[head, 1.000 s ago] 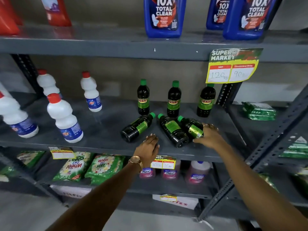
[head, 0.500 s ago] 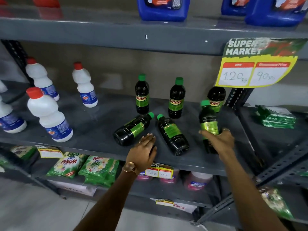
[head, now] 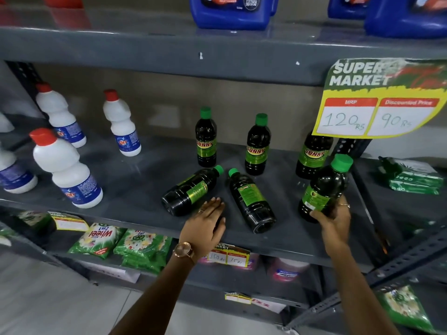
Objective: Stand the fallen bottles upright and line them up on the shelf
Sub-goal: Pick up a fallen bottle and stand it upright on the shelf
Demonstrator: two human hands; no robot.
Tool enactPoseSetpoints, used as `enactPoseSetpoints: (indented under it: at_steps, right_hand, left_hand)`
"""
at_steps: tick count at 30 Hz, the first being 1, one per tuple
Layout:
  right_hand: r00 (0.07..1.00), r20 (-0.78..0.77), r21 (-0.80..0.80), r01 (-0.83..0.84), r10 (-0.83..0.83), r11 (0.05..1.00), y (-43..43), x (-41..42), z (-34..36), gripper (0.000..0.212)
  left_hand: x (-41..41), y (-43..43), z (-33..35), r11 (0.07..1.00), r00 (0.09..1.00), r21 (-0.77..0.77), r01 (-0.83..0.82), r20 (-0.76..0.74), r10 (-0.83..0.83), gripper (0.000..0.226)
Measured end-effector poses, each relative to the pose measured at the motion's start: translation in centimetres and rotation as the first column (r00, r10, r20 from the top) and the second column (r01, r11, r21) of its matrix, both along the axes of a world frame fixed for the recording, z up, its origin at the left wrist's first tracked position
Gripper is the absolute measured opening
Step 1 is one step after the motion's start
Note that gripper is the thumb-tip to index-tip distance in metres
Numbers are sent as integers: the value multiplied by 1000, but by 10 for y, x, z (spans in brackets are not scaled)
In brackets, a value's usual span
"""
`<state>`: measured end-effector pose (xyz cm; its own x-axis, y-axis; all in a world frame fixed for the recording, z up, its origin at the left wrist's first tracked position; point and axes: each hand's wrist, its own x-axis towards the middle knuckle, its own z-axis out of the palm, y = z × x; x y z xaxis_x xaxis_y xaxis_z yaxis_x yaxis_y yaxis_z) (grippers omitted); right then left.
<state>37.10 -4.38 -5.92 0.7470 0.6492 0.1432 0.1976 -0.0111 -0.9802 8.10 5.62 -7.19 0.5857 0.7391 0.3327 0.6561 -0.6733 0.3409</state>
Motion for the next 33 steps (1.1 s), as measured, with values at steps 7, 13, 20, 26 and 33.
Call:
enactPoseSetpoints:
  at_steps: [7, 13, 20, 26, 33]
  right_hand:
    - [954, 158, -64, 268, -256, 961, 11, -13, 5, 69]
    - [982, 98, -44, 165, -160, 985, 5, -11, 1, 74]
    - [939, 169, -83, 317, -300, 945, 16, -16, 2, 82]
    - [986, 99, -65, 144, -137, 987, 5, -7, -3, 89]
    - [925, 216, -161, 351, -314, 923, 20, -21, 7, 95]
  left_hand:
    - [1, -1, 0, 1000, 1000, 6, -10, -23, 10, 51]
    - [1, 1, -2, 1000, 998, 9, -21, -53, 21, 51]
    - [2, -1, 2, 1000, 999, 20, -15, -45, 16, 49]
    - [2, -3, 3, 1000, 999, 21, -5, -50, 6, 48]
    - [1, -3, 3, 1000, 999, -13, -17, -47, 16, 50]
